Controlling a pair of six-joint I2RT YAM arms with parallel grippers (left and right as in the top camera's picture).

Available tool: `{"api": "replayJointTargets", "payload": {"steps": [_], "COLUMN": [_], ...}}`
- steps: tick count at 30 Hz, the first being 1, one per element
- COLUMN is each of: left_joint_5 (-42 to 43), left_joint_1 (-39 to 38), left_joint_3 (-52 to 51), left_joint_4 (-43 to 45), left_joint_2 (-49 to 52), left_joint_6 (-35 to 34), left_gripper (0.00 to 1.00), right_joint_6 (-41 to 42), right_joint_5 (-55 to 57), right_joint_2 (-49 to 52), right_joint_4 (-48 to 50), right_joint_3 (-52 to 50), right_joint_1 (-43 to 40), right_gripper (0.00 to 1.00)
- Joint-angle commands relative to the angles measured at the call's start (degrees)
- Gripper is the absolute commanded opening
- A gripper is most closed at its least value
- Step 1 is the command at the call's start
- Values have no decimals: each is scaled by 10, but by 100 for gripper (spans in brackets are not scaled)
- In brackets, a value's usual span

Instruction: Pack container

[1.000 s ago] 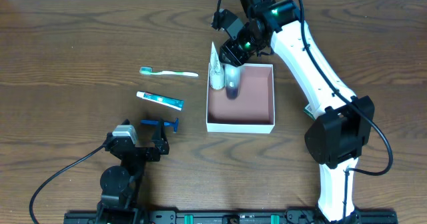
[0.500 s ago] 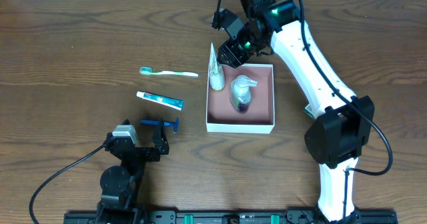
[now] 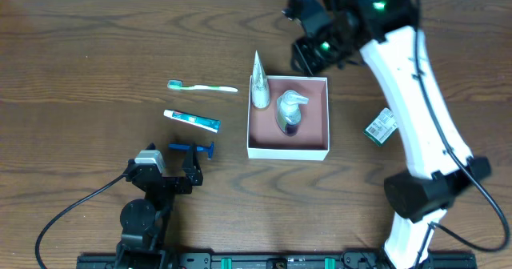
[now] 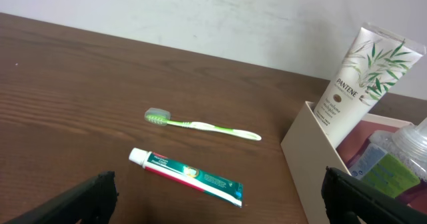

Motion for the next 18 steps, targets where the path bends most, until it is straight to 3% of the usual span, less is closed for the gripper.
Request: {"api": "replayJointTargets", "payload": {"steps": [1,8,18], "left_joint_5": [-15,-15,-15], "left_joint_1": [-1,-1,-1], "left_joint_3": [-11,-11,-11], "left_joint_4": [-21,-21,-21], "left_joint_2": [0,0,0], "left_joint_6": [7,7,7], "left_gripper": [98,98,98], "right_joint_6": [49,104,171], "right_joint_5": [19,73,127], "right_joint_2": [-3,-7,-7], "right_joint_4": [-56,-59,14], "right_joint_3": [2,-111,-261], "right_joint_1": [3,54,101], "right_gripper": [27,30,25]}}
